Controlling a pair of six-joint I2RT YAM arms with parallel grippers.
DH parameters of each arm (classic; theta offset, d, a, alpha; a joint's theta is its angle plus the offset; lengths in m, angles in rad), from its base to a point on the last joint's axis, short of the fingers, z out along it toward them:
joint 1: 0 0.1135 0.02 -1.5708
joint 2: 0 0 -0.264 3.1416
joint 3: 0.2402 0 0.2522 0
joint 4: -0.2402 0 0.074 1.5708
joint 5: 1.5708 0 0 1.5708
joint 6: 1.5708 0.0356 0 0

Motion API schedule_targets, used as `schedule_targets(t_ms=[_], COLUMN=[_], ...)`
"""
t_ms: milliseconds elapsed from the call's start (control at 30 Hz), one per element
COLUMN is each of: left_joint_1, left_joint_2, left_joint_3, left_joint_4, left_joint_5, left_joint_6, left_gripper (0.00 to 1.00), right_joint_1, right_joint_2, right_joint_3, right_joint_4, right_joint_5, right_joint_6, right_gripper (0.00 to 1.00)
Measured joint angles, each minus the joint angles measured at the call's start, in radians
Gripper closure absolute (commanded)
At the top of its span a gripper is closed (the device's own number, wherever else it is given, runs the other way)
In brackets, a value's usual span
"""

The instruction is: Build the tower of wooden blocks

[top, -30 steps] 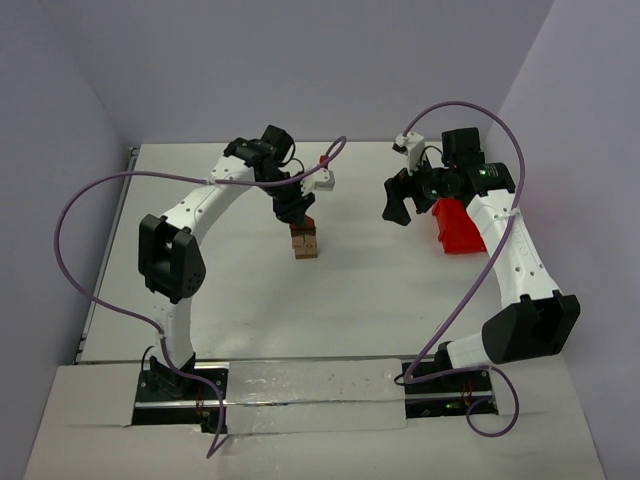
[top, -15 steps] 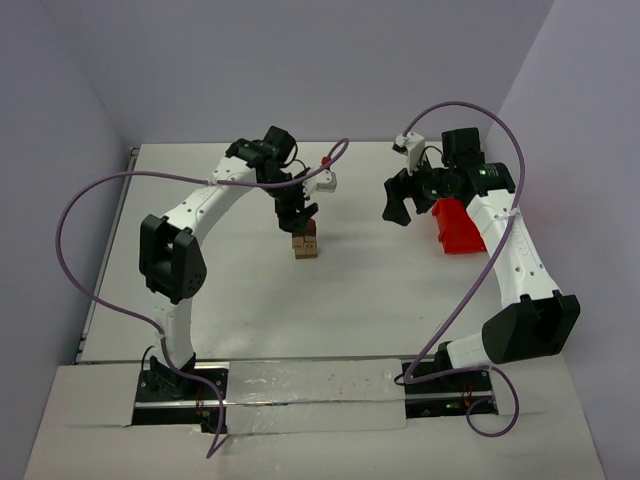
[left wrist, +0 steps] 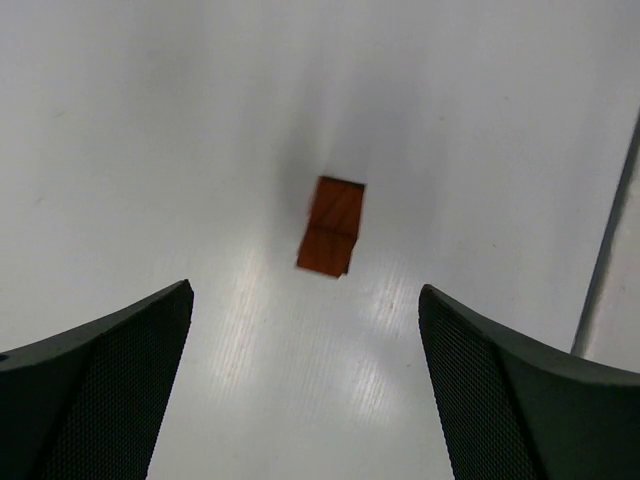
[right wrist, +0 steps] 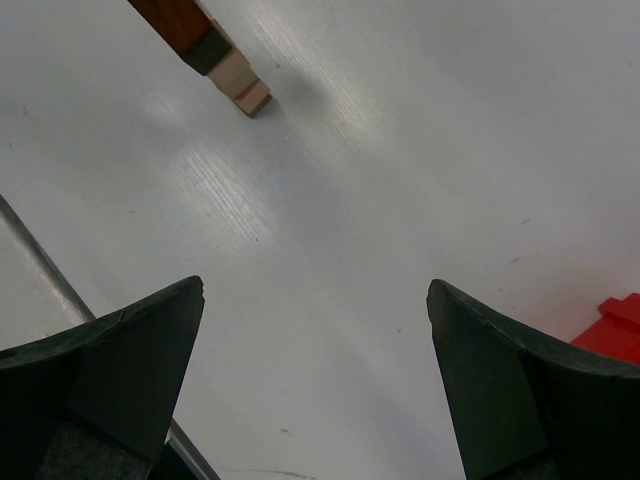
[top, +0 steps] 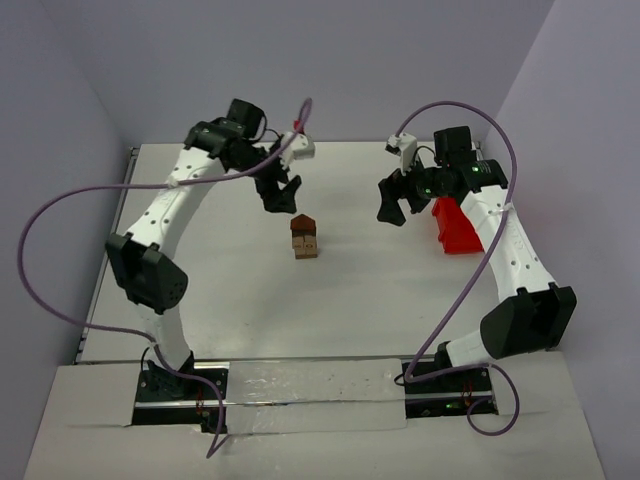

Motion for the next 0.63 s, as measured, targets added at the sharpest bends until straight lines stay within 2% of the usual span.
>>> schedule_targets(t_ms=[133,233,467,567,633], left_joint_1=[0.144,0.276,0.639,0.740,0.762], left_joint_2=[-0.141,-0.191,-0.197,-0.187,-0.194], left_joint_3=[-0.062,-0.081,-0.275,-0.377,-0.445], left_joint_4=[0.091,0.123,0.188,0.222,0.245], left_joint_5=[-0.037,-0.032,0.018,0.021,0.014], left_joint_6=[-0.183,-0.291,-0.484,-0.542,-0.566], left_gripper=[0.01,0.01,0.01,0.01,0.01], right_joint_1=[0.004,0.005,0.005,0.005,0.005], right_joint_2=[0.031,0.051,0.145,0.183,0.202], right_joint_3=[0.006,0.007,0.048,0.054,0.057], right_joint_4=[0.017,0.037,0.099,0.122,0.130], right_joint_5=[-0.007,0.006,0.088,0.115,0.133], right_joint_6=[0.029,0.072,0.196,0.243,0.268], right_gripper=[0.00,0.00,0.00,0.00,0.00])
